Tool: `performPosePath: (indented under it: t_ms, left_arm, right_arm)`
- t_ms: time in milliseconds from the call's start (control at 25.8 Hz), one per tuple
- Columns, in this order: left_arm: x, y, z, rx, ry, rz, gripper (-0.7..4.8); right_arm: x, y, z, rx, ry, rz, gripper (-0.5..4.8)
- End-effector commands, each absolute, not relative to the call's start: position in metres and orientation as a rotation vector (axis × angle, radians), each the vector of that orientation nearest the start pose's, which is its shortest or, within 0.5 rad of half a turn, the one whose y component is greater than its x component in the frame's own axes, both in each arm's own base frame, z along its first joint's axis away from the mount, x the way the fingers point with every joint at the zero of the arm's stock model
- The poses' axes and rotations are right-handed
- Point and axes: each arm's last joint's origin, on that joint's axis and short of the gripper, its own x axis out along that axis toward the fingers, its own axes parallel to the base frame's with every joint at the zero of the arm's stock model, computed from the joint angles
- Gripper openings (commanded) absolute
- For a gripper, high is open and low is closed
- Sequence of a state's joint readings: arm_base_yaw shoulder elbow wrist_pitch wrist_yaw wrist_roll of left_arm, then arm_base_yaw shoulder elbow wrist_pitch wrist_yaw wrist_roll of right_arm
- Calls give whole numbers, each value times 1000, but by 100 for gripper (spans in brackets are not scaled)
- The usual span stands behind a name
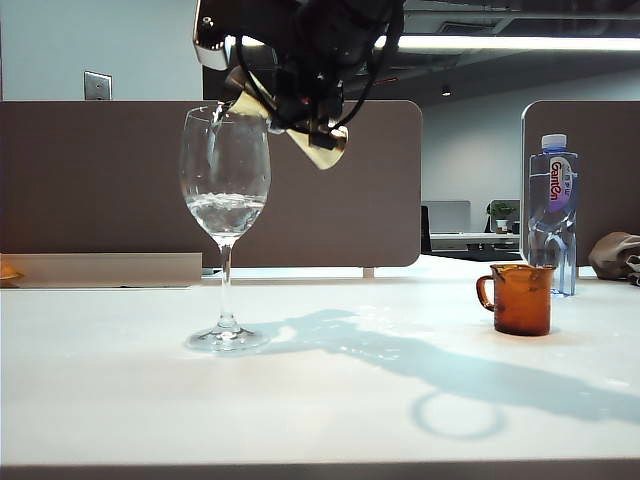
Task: Pick up the small amber measuring cup and pour the water in it into the jigger, then pick up the jigger and pour the water in it into the wine glass.
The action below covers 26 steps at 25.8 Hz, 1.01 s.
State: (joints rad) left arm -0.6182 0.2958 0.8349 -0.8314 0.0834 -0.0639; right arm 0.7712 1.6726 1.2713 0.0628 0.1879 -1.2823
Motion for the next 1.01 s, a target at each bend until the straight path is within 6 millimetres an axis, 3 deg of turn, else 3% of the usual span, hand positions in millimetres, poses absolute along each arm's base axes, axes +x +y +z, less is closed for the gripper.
performPosePath:
  t_ms: [39, 310, 697, 1006]
  left_arm:
    - [30, -25, 332, 18, 297, -692, -2]
    - [30, -25, 332, 18, 297, -692, -2]
    - [30, -25, 332, 18, 297, -692, -2]
    - [30, -25, 332, 18, 297, -692, -2]
  right_arm:
    - [283, 266, 311, -1449, -184, 642, -4]
    - [285, 268, 333, -1500, -256, 599, -4]
    - [285, 268, 336, -1677, -319, 587, -4]
    - [285, 269, 369, -1686, -406, 512, -4]
